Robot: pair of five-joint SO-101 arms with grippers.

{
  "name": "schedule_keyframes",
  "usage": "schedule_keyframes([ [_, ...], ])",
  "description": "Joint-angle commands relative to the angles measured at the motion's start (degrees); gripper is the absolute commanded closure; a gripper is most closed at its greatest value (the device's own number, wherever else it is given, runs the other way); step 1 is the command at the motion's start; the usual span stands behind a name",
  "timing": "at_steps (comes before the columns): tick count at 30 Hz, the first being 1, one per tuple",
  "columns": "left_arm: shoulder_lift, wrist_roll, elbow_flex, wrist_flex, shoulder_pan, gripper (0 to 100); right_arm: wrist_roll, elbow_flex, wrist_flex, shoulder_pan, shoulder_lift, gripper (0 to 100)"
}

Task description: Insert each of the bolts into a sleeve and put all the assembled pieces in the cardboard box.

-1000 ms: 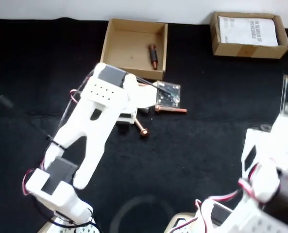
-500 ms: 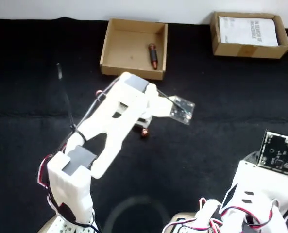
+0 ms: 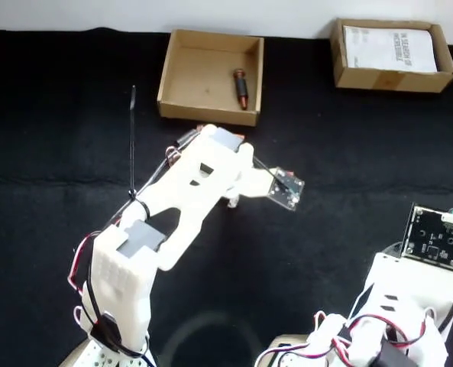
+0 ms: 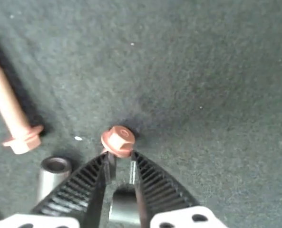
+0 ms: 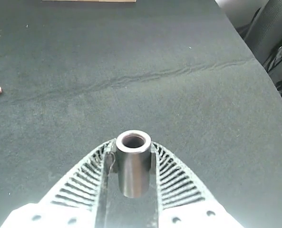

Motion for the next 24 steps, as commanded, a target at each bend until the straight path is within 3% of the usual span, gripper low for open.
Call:
schedule_keyframes([
  [1,0.40,-13.98,-1.27,-4.13,-1.89,95,0.62,1.10,-1.45,0.48,-0.13,99.1],
  [15,0.66,-14.07,-0.84,-4.75,-3.65,92,0.70,1.45,-2.59,-2.86,0.04,99.1],
  [21,2.86,-13.89,-1.19,-11.34,-4.79,78,0.70,1.36,-2.59,-2.86,0.04,99.0],
  [24,5.93,-13.89,-1.27,-16.26,-5.23,78,0.70,1.45,-2.59,-2.86,0.04,99.0],
])
